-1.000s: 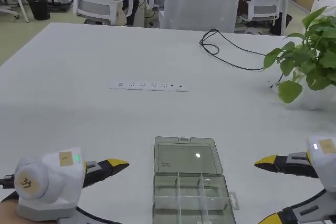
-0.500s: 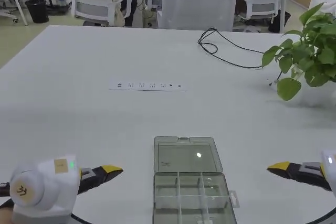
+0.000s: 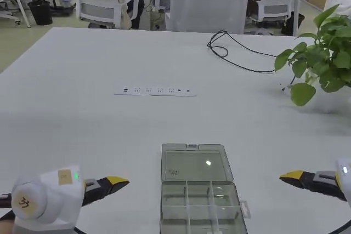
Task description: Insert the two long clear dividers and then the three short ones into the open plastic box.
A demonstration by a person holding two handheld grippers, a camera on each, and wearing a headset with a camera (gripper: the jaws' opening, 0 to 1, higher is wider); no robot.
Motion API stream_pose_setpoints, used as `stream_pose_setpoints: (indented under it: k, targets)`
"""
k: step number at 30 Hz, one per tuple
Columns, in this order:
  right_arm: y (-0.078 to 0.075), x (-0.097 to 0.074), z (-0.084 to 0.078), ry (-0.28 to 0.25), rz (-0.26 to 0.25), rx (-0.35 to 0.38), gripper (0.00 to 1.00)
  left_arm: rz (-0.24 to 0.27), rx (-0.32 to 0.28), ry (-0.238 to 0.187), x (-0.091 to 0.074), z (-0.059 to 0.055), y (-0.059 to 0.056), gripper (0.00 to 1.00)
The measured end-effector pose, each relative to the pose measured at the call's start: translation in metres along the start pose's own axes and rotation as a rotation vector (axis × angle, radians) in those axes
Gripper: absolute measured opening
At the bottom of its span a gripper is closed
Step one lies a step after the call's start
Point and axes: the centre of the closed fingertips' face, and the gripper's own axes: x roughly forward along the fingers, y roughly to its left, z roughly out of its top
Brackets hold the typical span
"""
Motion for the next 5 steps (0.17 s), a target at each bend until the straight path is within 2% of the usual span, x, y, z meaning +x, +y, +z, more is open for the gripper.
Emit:
stream_pose_setpoints:
  k: [5]
  targets:
    - [-0.0012, -0.0002, 0.0015, -0.001, 0.000, -0.001, 1.00, 0.000, -0.006, -0.004, -0.0004, 0.0008, 0.0005, 1.00]
